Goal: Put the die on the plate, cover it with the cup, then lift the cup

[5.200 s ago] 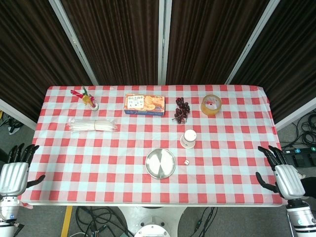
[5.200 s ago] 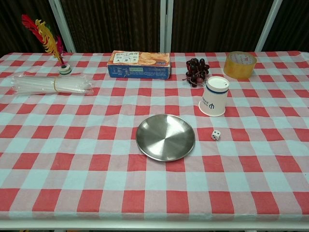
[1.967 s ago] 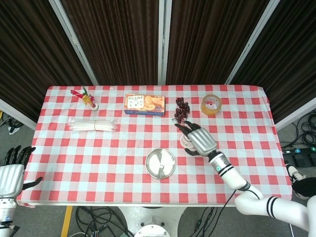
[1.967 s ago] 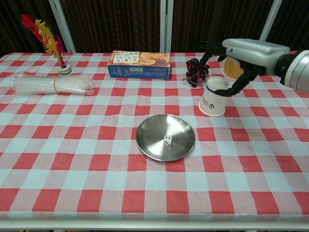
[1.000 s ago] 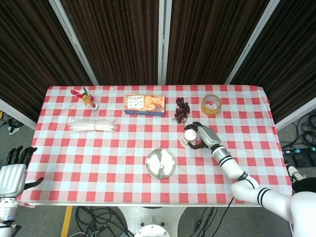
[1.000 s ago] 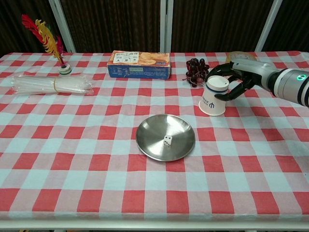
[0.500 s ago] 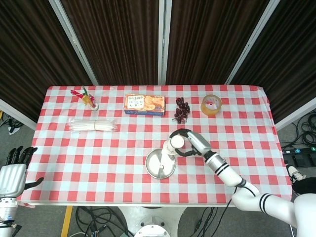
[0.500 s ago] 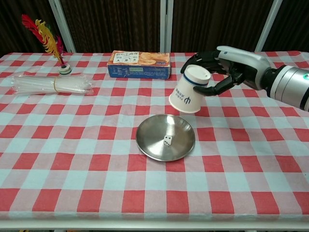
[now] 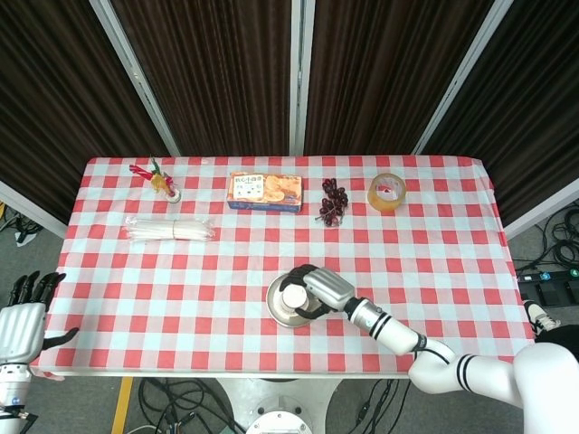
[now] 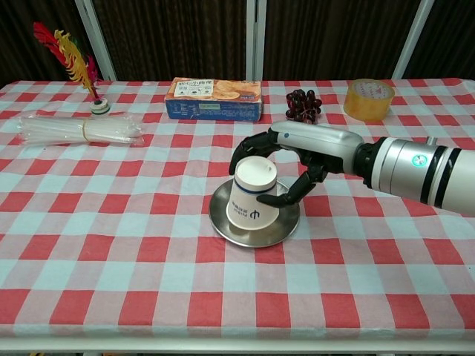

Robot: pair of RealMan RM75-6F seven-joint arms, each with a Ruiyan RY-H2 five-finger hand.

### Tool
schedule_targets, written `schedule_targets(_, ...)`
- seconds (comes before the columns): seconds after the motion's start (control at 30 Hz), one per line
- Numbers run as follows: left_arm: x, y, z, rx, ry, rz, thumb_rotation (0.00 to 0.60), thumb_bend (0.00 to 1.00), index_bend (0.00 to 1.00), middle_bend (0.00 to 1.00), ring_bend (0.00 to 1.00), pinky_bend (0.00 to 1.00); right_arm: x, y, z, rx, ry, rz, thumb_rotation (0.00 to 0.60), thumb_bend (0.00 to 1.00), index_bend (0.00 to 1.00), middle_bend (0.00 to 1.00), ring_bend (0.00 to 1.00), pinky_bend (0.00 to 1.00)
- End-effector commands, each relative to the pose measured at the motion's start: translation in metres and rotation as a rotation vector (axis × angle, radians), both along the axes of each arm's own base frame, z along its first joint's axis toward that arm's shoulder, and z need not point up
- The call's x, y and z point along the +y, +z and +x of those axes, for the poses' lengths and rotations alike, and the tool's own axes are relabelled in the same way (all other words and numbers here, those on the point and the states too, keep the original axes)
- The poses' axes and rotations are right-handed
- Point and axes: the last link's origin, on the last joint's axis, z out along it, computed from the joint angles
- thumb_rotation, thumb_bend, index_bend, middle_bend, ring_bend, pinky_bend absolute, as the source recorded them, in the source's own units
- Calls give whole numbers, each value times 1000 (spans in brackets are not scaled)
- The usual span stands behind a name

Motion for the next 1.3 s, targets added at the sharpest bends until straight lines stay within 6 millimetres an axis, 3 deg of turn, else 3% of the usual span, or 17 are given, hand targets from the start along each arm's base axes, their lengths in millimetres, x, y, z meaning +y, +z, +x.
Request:
schedule_targets(0.03,0,-1,-1,-3,0,0,600,0,142,129,22,18,1,-6,2,45,26,1,600,327,528,365,171,151)
schedule_targets(0.17,1,-2,-2,-5,-2,-2,600,0,142,129,22,18,1,-10,6,65,51,-23,600,327,528,364,171,150)
schedule_targets(0.4,-2,-1,-3,-7,0,4,600,0,142,129,22,18,-26,-12,3,71,-6,-130,600,327,528,364,172,151)
schedule_targets(0.63,-2,-2,-3,-5,2,-1,600,0,142,129,22,18,-5,-10,5,34,31,-30,600,327,528,366,172,151)
schedule_targets(0.9,-2,0,-2,-2,1,2,600,0,143,129,22,18,-29,-11,0,43,-28,-120,600,327,528,366,172,150)
schedule_targets(1.1,-2,-2,-2,-2,6,0,600,0,142,129,21,18,-11,-11,4,23,13,-48,600,327,529,371,172,150)
schedule_targets(1.3,-2,-1,-1,2,1,0,600,0,142,129,21,18,-29,-10,-2,34,-36,-113,600,327,530,368,172,150)
